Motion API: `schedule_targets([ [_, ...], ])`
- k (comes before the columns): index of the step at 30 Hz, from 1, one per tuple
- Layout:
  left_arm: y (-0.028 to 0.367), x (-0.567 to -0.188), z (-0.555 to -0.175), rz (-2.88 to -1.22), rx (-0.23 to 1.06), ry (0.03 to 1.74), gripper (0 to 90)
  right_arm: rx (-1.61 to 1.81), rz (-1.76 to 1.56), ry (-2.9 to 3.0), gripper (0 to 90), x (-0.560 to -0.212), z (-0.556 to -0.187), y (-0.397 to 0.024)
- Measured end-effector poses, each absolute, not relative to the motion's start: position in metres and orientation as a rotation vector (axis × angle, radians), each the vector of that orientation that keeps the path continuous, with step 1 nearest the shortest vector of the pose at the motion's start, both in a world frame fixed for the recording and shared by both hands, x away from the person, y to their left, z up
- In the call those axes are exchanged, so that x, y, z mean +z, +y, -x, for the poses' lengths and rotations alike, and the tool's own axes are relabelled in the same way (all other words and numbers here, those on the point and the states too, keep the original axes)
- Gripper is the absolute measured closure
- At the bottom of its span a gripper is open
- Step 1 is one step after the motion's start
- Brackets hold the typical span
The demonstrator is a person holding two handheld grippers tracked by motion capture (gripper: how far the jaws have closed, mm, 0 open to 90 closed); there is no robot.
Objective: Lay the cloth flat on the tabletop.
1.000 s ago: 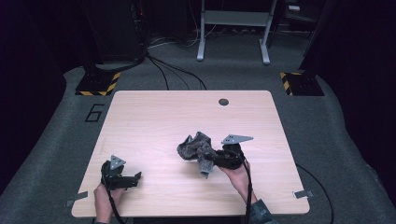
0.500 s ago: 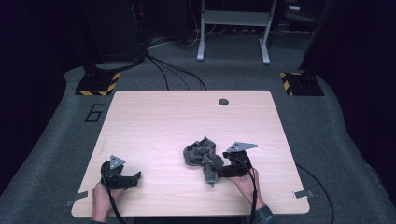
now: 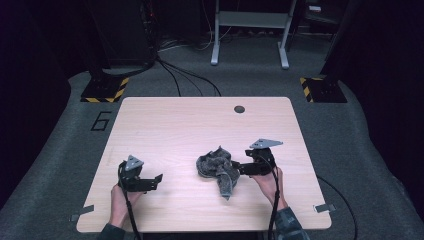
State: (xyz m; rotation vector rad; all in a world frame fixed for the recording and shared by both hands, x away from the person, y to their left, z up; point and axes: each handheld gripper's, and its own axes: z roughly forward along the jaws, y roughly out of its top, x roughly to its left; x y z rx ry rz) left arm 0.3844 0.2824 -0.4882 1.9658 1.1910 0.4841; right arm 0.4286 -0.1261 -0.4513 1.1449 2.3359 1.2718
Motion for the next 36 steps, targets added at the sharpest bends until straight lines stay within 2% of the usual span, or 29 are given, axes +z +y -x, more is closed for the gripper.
schedule_targets([
  [7,0.244,-0.473,-0.404,-2.03,0.406,1.047,13.5,1.256,-1.154,2.349,31.4,-0.453,-0.453,-0.116],
  [10,0.222,-0.467,-0.418,-2.048,0.369,0.99,15.5,1.238,-1.174,2.365,39.9,-0.459,-0.463,-0.111],
  [13,0.212,-0.466,-0.425,-2.047,0.327,0.974,18.4,1.238,-1.175,2.382,42.5,-0.463,-0.468,-0.111],
  [14,0.204,-0.467,-0.434,-2.055,0.292,0.957,20.1,1.248,-1.192,2.387,46.6,-0.465,-0.471,-0.11],
  [19,0.191,-0.471,-0.447,-2.061,0.219,0.951,24.6,1.251,-1.199,2.426,49.0,-0.469,-0.474,-0.107],
  [22,0.182,-0.477,-0.458,-2.068,0.157,0.947,28.1,1.301,-1.203,2.468,59.3,-0.474,-0.478,-0.108],
  [24,0.181,-0.479,-0.46,-2.083,0.147,0.942,30.4,1.3,-1.201,2.48,62.1,-0.475,-0.479,-0.108],
  [25,0.179,-0.481,-0.461,-2.079,0.14,0.952,34.8,1.301,-1.208,2.491,66.3,-0.476,-0.48,-0.107],
  [26,0.177,-0.484,-0.462,-2.091,0.13,0.954,45.8,1.285,-1.201,2.505,73.0,-0.477,-0.479,-0.105],
  [28,0.174,-0.486,-0.461,-2.106,0.152,0.947,63.0,1.271,-1.203,2.515,80.0,-0.478,-0.478,-0.103],
  [29,0.174,-0.486,-0.461,-2.106,0.152,0.947,69.9,1.271,-1.203,2.515,80.0,-0.478,-0.478,-0.103],
  [30,0.173,-0.487,-0.458,-2.114,0.173,0.943,76.1,1.248,-1.184,2.504,84.8,-0.477,-0.478,-0.102],
  [33,0.175,-0.489,-0.451,-2.123,0.188,0.942,83.3,1.219,-1.168,2.482,87.1,-0.474,-0.476,-0.099],
  [36,0.18,-0.491,-0.445,-2.114,0.188,0.951,84.8,1.206,-1.168,2.455,87.7,-0.472,-0.474,-0.098],
])
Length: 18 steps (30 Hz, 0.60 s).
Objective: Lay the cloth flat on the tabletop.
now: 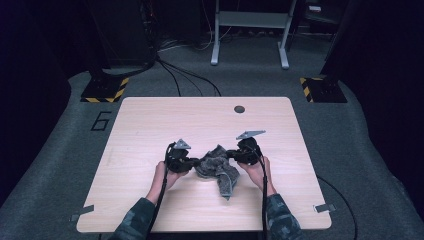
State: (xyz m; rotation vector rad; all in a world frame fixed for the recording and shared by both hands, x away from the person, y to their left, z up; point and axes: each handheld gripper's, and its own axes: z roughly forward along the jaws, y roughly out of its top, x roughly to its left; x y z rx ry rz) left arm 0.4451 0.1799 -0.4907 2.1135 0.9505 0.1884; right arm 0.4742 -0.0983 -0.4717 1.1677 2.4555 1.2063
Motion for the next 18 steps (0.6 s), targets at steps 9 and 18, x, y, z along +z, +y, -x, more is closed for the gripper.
schedule_targets([
  [9,0.203,-0.491,-0.414,-2.093,0.221,0.973,85.1,1.242,-1.13,2.377,87.6,-0.452,-0.468,-0.101],
  [18,0.193,-0.457,-0.427,-2.056,0.302,0.909,33.5,1.232,-1.039,2.421,87.1,-0.446,-0.465,-0.079],
])
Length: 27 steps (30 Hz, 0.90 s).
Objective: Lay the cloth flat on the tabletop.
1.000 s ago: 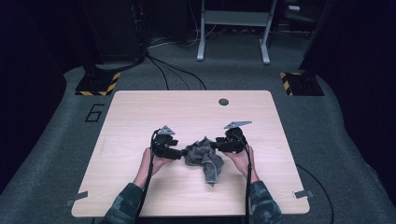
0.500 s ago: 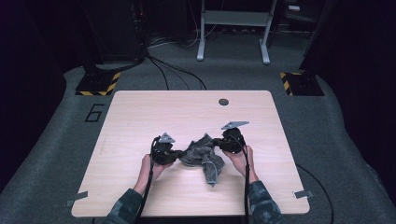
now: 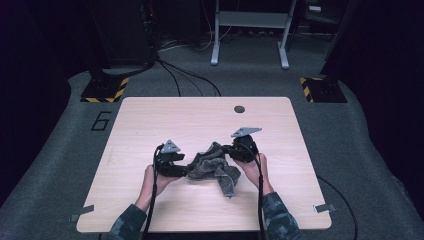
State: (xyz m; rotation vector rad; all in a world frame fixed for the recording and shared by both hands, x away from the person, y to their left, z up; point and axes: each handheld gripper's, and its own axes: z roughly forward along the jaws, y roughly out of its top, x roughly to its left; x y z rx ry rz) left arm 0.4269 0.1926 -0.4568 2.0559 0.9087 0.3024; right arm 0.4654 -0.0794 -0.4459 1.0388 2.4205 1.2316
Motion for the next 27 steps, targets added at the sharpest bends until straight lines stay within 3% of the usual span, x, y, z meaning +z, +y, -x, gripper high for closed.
schedule_targets([
  [7,0.155,-0.452,-0.449,-2.114,0.369,0.846,30.7,1.236,-1.004,2.448,86.5,-0.447,-0.463,-0.069],
  [11,0.147,-0.457,-0.455,-2.113,0.385,0.863,45.5,1.231,-1.005,2.462,85.8,-0.449,-0.462,-0.066],
  [17,0.146,-0.461,-0.457,-2.096,0.379,0.848,83.9,1.225,-0.986,2.494,78.6,-0.453,-0.46,-0.064],
  [20,0.149,-0.461,-0.455,-2.077,0.382,0.843,87.7,1.199,-1.027,2.501,67.9,-0.459,-0.463,-0.067],
  [23,0.153,-0.459,-0.454,-2.078,0.407,0.852,87.9,1.187,-1.038,2.51,67.8,-0.462,-0.464,-0.071],
  [27,0.16,-0.459,-0.457,-2.067,0.434,0.881,88.2,1.13,-1.097,2.55,74.8,-0.468,-0.461,-0.083],
])
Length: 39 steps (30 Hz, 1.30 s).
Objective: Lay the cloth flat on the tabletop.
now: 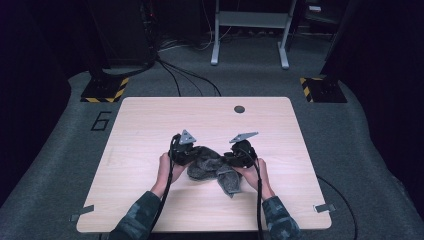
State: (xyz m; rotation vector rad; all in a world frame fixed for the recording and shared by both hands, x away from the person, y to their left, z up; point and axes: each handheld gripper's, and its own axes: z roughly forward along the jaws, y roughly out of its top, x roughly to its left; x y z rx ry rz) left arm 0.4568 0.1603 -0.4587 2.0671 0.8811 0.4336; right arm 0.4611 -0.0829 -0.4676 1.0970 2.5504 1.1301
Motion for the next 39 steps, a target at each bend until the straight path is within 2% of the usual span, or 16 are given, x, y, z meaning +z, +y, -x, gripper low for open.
schedule_targets([
  [7,0.169,-0.462,-0.458,-2.075,0.459,0.911,88.2,1.03,-1.087,2.59,79.0,-0.472,-0.446,-0.096],
  [12,0.173,-0.464,-0.459,-2.068,0.46,0.936,88.1,0.984,-1.084,2.632,77.8,-0.476,-0.435,-0.101],
  [14,0.174,-0.465,-0.46,-2.061,0.455,0.943,88.0,0.96,-1.083,2.646,76.2,-0.477,-0.431,-0.104],
  [15,0.175,-0.465,-0.461,-2.071,0.451,0.947,87.7,0.975,-1.097,2.652,71.3,-0.474,-0.431,-0.109],
  [16,0.175,-0.465,-0.461,-2.071,0.451,0.947,87.1,0.975,-1.097,2.652,71.3,-0.474,-0.431,-0.109],
  [18,0.176,-0.466,-0.462,-2.07,0.449,0.948,84.6,1.067,-1.134,2.588,64.9,-0.464,-0.436,-0.116],
  [20,0.175,-0.466,-0.463,-2.065,0.44,0.951,82.4,1.106,-1.134,2.56,63.7,-0.46,-0.44,-0.118],
  [22,0.175,-0.467,-0.464,-2.065,0.434,0.951,82.3,1.154,-1.131,2.509,59.0,-0.455,-0.449,-0.116],
  [23,0.174,-0.466,-0.464,-2.055,0.43,0.952,85.2,1.169,-1.11,2.505,57.0,-0.454,-0.458,-0.106],
  [26,0.172,-0.465,-0.464,-2.037,0.432,0.944,87.2,1.12,-1.101,2.537,56.7,-0.458,-0.466,-0.091],
  [28,0.171,-0.462,-0.463,-2.026,0.443,0.935,87.4,1.04,-1.084,2.602,60.3,-0.469,-0.476,-0.069],
  [33,0.171,-0.459,-0.461,-2.025,0.435,0.918,86.6,0.983,-1.058,2.616,87.1,-0.482,-0.485,-0.055],
  [34,0.171,-0.459,-0.461,-2.025,0.435,0.918,82.8,0.983,-1.058,2.616,87.1,-0.482,-0.485,-0.055],
  [36,0.173,-0.462,-0.461,-2.047,0.395,0.951,63.1,1.012,-1.072,2.579,88.3,-0.478,-0.485,-0.061],
  [39,0.172,-0.466,-0.454,-2.062,0.409,0.963,44.9,1.008,-1.097,2.548,88.3,-0.474,-0.483,-0.067],
])
